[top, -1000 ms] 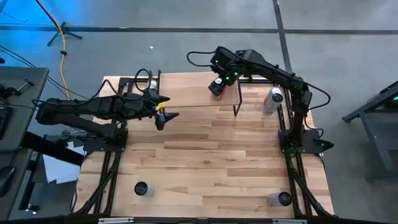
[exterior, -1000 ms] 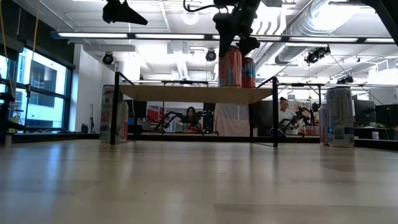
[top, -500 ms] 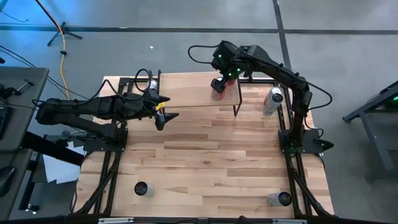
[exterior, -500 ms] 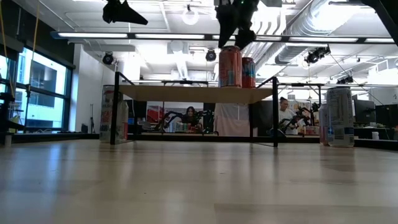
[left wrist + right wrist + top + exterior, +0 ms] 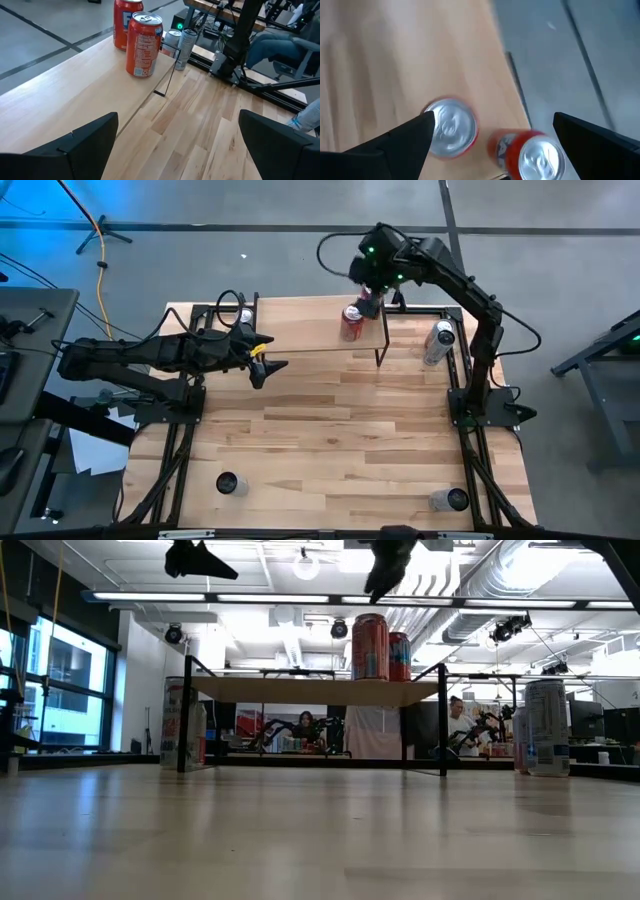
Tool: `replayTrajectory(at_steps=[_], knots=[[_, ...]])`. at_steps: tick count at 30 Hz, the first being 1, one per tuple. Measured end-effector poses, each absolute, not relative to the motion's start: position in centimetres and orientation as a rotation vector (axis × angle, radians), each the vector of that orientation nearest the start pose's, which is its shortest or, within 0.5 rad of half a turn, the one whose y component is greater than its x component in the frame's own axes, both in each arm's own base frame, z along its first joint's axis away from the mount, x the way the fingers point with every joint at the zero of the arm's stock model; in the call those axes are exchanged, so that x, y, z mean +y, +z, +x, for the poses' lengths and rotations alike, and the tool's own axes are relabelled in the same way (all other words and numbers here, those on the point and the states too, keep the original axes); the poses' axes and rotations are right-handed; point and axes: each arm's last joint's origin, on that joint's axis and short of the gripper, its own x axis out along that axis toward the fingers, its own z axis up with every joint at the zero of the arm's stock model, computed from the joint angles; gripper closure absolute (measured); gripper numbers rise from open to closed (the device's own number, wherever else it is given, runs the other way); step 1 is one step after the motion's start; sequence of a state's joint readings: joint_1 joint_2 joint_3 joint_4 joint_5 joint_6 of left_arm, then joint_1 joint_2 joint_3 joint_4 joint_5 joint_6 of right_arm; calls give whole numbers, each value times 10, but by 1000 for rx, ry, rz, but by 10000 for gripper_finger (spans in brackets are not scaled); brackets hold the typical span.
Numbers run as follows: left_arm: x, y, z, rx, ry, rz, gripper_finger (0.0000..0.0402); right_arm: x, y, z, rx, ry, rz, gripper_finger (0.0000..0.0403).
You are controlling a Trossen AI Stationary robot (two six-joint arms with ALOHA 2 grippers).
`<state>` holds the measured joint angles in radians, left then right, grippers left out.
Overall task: Place canned beverage on shelf
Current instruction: Put the orange soda can on the shelf
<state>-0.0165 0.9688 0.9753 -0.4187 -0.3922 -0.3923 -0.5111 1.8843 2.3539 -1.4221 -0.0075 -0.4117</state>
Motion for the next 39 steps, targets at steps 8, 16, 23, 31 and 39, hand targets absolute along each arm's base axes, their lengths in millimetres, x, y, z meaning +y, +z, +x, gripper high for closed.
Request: replayTrajectory(at_steps=[8,16,23,31,39], knots=[[8,345,202,318,452,-343,25,-176,428,288,990,255,-319,10],[8,345,202,307,465,-384,25,-190,409,301,1009,369,-449,11],[8,345,202,299,473,-419,25,-201,392,316,1016,387,-443,11],[8,345,202,294,478,-440,25,-205,394,316,960,392,-437,11],[8,345,202,294,477,-440,25,-211,380,318,1005,434,-350,11]])
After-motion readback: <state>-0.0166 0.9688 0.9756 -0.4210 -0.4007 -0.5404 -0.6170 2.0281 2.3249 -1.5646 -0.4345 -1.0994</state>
